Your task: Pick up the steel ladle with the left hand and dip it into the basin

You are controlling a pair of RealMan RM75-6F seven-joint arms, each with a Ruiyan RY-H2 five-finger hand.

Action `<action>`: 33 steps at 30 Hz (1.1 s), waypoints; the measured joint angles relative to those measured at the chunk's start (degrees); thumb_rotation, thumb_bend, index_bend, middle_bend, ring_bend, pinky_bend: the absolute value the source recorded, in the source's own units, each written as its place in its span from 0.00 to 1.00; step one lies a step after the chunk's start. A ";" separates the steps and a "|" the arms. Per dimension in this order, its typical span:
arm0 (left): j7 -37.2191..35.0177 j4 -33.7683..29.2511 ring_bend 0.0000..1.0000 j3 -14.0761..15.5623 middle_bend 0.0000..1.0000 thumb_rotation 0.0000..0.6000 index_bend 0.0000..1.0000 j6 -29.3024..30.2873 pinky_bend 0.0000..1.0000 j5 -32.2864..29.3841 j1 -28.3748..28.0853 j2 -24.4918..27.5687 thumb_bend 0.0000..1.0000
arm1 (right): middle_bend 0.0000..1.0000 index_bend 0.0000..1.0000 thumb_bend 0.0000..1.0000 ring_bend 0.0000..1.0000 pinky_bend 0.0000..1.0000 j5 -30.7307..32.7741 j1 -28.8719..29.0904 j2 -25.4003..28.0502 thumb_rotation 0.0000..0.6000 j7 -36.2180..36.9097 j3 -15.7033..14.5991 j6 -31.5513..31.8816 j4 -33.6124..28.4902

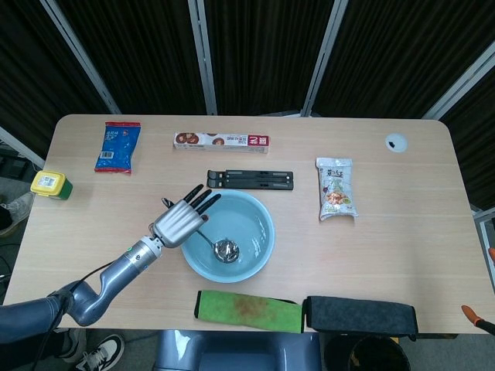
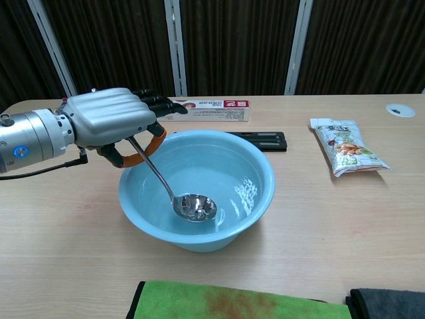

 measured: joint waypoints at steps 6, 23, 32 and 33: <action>0.27 1.49 0.00 -0.15 0.00 1.00 0.86 0.18 0.00 -0.78 -0.54 -1.33 0.74 | 0.00 0.00 0.00 0.00 0.00 -0.21 0.12 0.07 1.00 0.20 -0.17 -0.38 0.15; 3.21 -1.18 0.00 -0.39 0.00 1.00 0.86 4.35 0.00 0.33 -0.87 0.78 0.75 | 0.00 0.00 0.00 0.00 0.00 -0.80 0.01 0.02 1.00 0.02 -0.42 -0.12 0.06; 7.30 -7.70 0.00 -0.62 0.00 1.00 0.86 7.20 0.00 0.38 0.06 4.61 0.76 | 0.00 0.00 0.00 0.00 0.00 -2.57 0.42 0.25 1.00 1.20 -0.93 -0.25 0.00; 7.96 -8.63 0.00 -0.64 0.00 1.00 0.86 7.42 0.00 0.27 0.21 5.25 0.76 | 0.00 0.00 0.00 0.00 0.00 -2.86 0.53 0.29 1.00 1.29 -1.04 -0.38 -0.03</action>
